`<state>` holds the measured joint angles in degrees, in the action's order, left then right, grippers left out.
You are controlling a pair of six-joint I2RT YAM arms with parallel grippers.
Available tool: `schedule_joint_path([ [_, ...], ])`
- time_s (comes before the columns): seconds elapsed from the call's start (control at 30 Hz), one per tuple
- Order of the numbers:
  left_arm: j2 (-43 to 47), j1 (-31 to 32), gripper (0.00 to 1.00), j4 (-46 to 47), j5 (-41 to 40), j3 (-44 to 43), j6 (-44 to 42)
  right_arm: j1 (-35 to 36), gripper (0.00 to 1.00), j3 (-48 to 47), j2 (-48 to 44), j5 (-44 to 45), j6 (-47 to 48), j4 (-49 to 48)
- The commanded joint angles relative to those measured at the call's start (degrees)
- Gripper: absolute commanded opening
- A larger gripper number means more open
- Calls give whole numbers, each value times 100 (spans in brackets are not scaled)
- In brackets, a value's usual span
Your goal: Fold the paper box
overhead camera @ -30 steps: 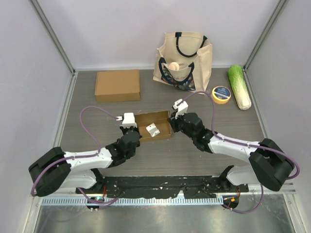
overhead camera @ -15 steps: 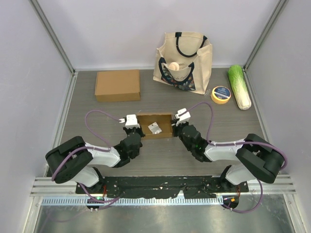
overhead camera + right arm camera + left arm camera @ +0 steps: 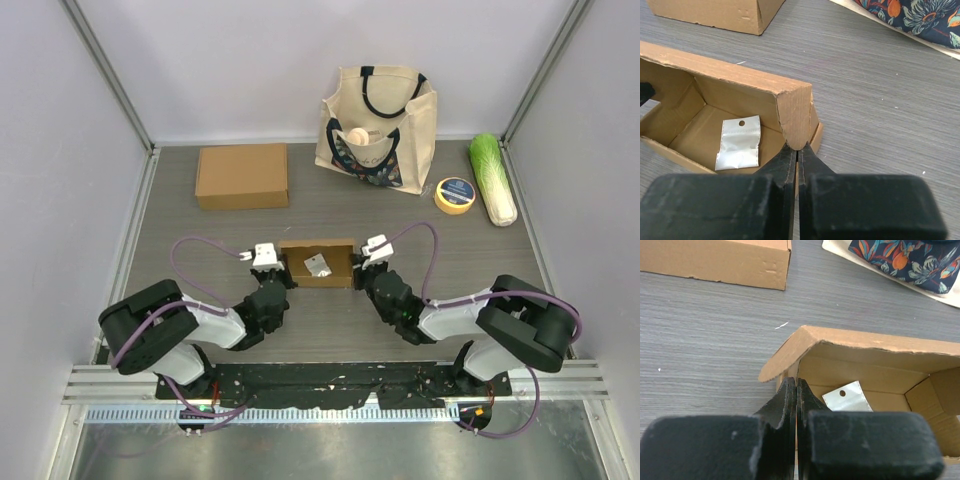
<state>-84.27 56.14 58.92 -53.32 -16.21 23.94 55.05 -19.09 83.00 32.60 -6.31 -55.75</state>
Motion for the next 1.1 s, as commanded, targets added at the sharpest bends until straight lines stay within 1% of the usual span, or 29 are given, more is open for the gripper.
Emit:
schedule_joint_path([
  [0.0,-186,72,0,453,-126,205,120,226,6,124,172,501,-222,-551],
  [0.17,-230,99,0,621,-179,442,102,331,10,335,173,712,-555,-631],
  [0.2,-222,116,0,630,-196,460,93,375,15,362,85,756,-608,-552],
  [0.27,-213,143,0,621,-231,487,67,445,19,415,-353,818,-914,-35],
  [0.3,-213,160,0,630,-266,487,75,472,25,406,-564,844,-1047,263],
  [0.33,-213,169,0,621,-258,487,40,507,31,398,-1044,827,-1257,1058],
  [0.37,-221,187,0,630,-267,470,23,507,35,258,-1275,783,-1477,1597],
  [0.4,-221,178,0,621,-267,461,5,507,39,144,-1495,713,-1957,2202],
  [0.43,-230,195,0,630,-275,452,-21,507,41,64,-1706,626,-2162,3296],
  [0.47,-256,196,0,630,-310,417,-47,507,45,-163,-2030,616,-2391,3933],
  [0.5,-265,196,0,621,-328,390,-56,507,50,-269,-2208,625,-3037,5158],
  [0.6,-301,231,0,630,-354,338,-118,507,55,-315,-2867,-120,-3385,6291],
  [0.63,-283,248,0,621,-372,320,-127,507,56,-332,-3034,-296,-3447,6495],
  [0.67,-274,257,0,612,-363,320,-170,490,64,-410,-3410,-655,-3482,6628],
  [0.73,-222,283,0,612,-372,320,-206,341,69,-673,-3623,-1008,-3509,6997],
  [0.77,-204,284,0,551,-363,303,-215,105,71,-1084,-3668,-1341,-3526,7103],
  [0.8,-160,284,0,507,-337,285,-232,-45,73,-1297,-3642,-1483,-3579,7261],
  [0.87,-108,301,0,341,-311,188,-285,-475,78,-1910,-3493,-1773,-3842,7402],
  [0.9,-81,301,0,270,-284,171,-250,-904,79,-2079,-3188,-2288,-3843,7411],
  [0.93,-11,301,0,209,-284,136,-215,-1117,80,-2238,-2985,-2519,-3808,7420],
  [0.97,16,301,0,69,-302,118,-189,-1249,81,-2535,-2748,-2617,-3712,7446],
  [1.03,68,301,0,-55,-328,91,-162,-1321,81,-2739,-2230,-2644,-3554,7395],
  [1.07,60,301,0,-73,-328,91,-162,-1312,81,-2827,-2123,-2671,-3414,7246],
])
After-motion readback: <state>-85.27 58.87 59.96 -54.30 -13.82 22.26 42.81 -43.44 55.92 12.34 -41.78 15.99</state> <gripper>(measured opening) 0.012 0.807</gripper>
